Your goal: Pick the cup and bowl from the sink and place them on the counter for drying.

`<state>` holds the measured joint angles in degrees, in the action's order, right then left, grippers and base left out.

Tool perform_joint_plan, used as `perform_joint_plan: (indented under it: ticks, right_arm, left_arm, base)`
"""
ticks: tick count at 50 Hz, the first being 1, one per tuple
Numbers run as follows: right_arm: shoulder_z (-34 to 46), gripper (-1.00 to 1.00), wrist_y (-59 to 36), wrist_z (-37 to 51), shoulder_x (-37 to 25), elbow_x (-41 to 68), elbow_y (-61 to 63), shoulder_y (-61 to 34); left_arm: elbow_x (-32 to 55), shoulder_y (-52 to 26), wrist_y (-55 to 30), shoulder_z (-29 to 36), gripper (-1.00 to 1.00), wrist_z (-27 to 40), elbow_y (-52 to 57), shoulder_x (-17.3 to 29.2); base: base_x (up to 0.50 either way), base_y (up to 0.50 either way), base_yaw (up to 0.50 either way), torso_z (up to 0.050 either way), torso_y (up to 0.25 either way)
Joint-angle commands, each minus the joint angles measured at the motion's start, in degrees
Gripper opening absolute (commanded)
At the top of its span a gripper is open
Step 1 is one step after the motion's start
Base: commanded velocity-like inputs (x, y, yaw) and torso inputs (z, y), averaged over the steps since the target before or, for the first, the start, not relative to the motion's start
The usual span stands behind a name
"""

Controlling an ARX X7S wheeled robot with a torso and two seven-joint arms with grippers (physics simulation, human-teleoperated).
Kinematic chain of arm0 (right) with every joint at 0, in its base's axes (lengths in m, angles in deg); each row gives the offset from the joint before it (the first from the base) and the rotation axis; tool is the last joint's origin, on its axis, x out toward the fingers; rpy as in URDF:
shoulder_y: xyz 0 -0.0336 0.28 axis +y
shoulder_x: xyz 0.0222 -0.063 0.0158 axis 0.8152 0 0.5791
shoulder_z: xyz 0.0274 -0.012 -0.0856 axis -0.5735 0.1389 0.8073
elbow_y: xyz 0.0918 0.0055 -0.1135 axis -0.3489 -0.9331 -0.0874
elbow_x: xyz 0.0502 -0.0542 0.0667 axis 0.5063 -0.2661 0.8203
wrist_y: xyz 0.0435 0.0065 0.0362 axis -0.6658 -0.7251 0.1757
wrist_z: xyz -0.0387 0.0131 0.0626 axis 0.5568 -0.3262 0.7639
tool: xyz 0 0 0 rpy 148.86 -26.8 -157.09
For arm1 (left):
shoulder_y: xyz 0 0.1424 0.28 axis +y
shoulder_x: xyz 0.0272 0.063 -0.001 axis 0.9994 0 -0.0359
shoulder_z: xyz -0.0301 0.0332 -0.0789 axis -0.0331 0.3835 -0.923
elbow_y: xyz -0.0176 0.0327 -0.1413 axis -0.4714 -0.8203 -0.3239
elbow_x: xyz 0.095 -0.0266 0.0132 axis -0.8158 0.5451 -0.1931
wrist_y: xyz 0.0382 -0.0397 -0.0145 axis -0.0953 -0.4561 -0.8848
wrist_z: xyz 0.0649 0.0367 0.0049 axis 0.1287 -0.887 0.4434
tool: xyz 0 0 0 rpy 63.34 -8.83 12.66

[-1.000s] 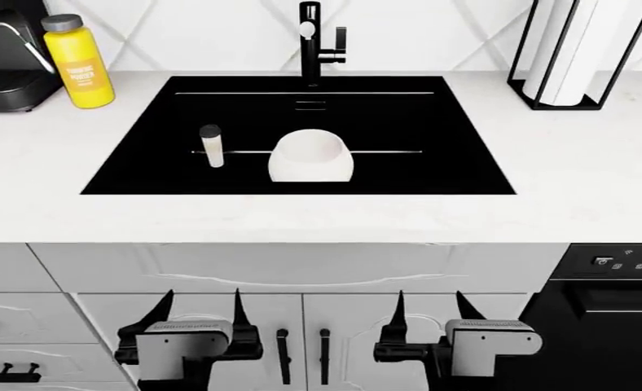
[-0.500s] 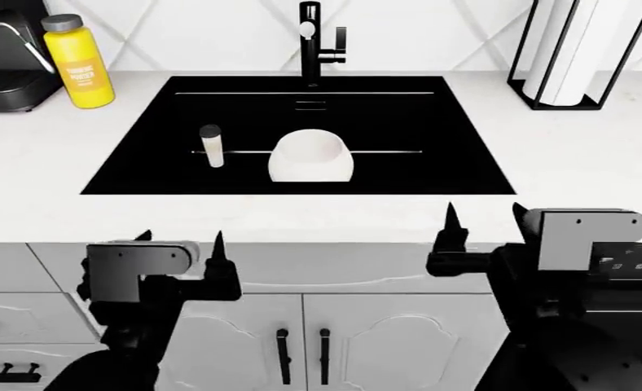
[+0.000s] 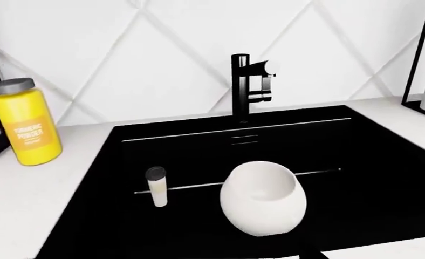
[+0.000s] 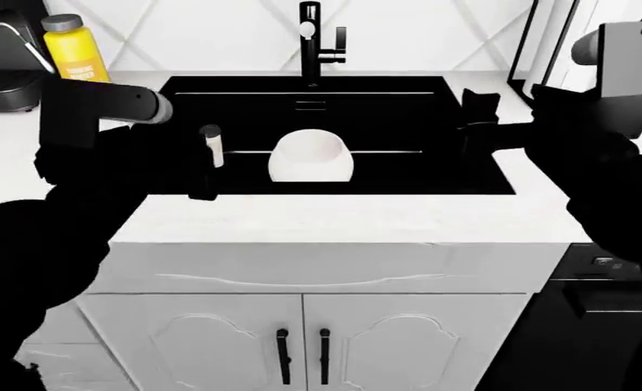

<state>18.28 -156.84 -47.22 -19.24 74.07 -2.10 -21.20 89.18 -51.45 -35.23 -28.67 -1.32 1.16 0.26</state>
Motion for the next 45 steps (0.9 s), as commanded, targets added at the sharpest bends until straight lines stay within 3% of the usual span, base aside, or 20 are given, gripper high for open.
perform_joint_plan:
  ticks: [1, 45]
  right_arm:
    - [0.41, 1.0, -1.48, -0.81, -0.44, 1.04, -4.54, -4.78]
    - [3.92, 1.0, -0.67, -0.24, -2.78, 0.01, -3.63, -2.42]
  left_arm:
    - [1.65, -12.67, -5.13, 3.77, 1.0, -1.63, -7.29, 1.29]
    - [3.94, -8.79, -3.23, 4.85, 1.0, -1.3, -9.06, 2.48]
  base:
    - [0.0, 0.0, 0.0, 0.0, 0.0]
    - [0.36, 0.03, 0.0, 0.0, 0.0]
